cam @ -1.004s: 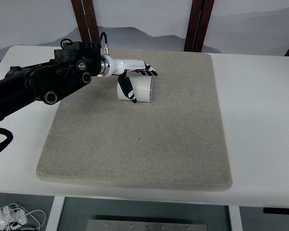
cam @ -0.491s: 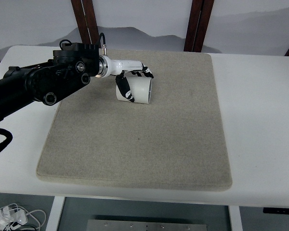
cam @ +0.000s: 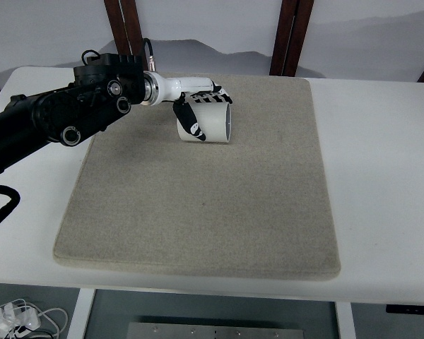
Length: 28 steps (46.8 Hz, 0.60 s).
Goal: Flip white cup upright
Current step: 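Lift the cup with the left hand and rotate it opening-up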
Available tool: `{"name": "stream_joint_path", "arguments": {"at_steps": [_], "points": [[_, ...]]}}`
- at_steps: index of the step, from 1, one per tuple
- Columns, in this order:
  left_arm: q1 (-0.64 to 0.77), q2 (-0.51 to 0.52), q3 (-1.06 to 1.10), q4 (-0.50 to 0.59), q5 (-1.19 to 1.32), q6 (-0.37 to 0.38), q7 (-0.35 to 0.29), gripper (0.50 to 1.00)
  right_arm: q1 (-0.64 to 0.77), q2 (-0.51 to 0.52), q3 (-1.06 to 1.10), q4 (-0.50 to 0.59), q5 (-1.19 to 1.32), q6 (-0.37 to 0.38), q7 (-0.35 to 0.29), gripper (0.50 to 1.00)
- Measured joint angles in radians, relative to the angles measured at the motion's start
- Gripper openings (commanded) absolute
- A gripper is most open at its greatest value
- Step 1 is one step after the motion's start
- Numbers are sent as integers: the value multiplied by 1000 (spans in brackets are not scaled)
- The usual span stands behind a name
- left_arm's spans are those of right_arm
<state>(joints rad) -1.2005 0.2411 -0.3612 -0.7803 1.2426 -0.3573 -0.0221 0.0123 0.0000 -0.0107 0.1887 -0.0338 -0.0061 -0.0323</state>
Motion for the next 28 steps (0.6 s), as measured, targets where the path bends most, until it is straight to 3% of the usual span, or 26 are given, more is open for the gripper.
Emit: {"name": "stream_joint_path", "arguments": {"at_steps": [15,28], "points": [[7,41,-32,46,-471,-59,-67,500,0,0,0,0,0,0,0,952],[108,47,-111,136,-681,-140,-196,500,0,0,0,0,0,0,0,952]]}}
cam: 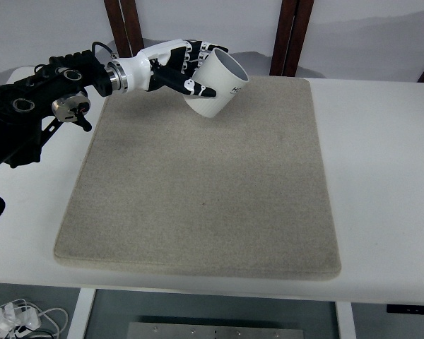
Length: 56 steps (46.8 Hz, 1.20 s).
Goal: Flip white cup upright
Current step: 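Lift the cup with the left hand and rotate it opening-up, then lower the upright cup onto the mat with the left hand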
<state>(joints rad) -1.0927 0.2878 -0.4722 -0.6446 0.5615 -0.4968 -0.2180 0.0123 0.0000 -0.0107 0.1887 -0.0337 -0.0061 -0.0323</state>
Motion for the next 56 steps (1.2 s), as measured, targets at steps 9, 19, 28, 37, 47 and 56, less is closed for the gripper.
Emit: {"name": "stream_joint_path", "arguments": {"at_steps": [9,19,28,37,47,56], "points": [[87,-11,-92,41,-1,-51,-92,500,0,0,0,0,0,0,0,952],[158,-40,-97,67,-2,-57,-272,500,0,0,0,0,0,0,0,952],[207,-56,-98,81,-1,-55,-391,500,0,0,0,0,0,0,0,952],[237,-78,-99,154,-1,-52,-393,500,0,0,0,0,0,0,0,952],[243,-91,-101,210,-2,-26,-393,500,0,0,0,0,0,0,0,952],[243,-93,-97,212,-1,28,-393,500,0,0,0,0,0,0,0,952]]}}
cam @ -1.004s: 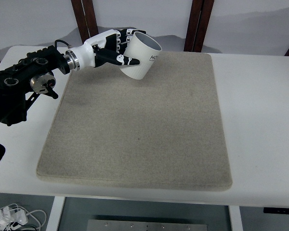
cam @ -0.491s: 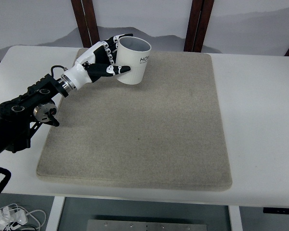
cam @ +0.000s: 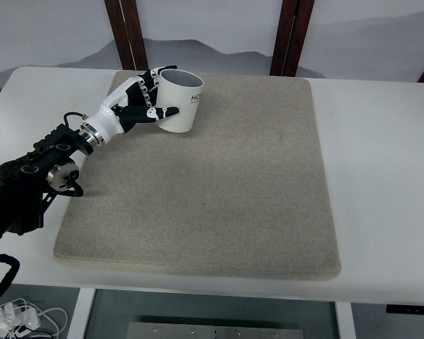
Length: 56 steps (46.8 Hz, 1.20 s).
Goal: Flip white cup upright
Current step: 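Lower the upright cup onto the mat with the left hand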
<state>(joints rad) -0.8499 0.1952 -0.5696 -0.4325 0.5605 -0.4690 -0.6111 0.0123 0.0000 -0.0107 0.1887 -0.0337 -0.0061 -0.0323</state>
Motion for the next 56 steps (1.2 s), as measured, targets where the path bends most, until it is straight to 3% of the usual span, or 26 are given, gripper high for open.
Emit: {"name": "stream_joint_path", "arguments": {"at_steps": [12,25,28,37,56], "points": [[1,-20,11,2,3,33,0,516,0,0,0,0,0,0,0,952],[21,-48,14,1,5,88,0,746,0,0,0,0,0,0,0,952],[26,-49,14,1,5,101,0,838,0,0,0,0,0,0,0,952],[31,-50,14,1,10,110,0,923,0,0,0,0,0,0,0,952],[31,-48,16,1,11,110,0,992,0,0,0,0,0,0,-1,952]]}}
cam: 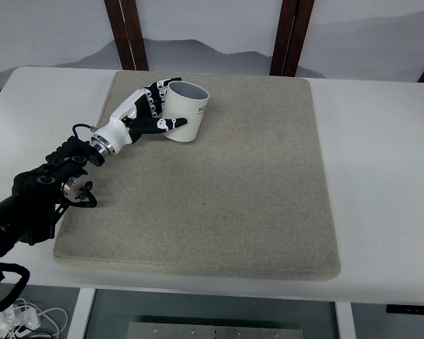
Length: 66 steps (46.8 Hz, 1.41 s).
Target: Flip white cup upright
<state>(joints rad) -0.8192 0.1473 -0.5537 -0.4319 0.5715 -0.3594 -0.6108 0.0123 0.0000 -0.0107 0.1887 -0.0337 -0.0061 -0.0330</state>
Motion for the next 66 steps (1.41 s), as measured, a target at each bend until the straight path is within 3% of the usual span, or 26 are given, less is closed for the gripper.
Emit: {"name": "stream_joint_path", "arguments": {"at_steps": [22,43,59,66], "points": [[-15,17,-13,-24,-7,-12,0,994,0,0,0,0,0,0,1,952],[-129,148,-46,-39,-74,-88,0,994,0,0,0,0,0,0,0,952],[-206,95,-34,103,-177,-17,0,994,0,0,0,0,0,0,0,952],[-212,93,-48,113,-224,-12,0,994,0,0,0,0,0,0,1,952]]}}
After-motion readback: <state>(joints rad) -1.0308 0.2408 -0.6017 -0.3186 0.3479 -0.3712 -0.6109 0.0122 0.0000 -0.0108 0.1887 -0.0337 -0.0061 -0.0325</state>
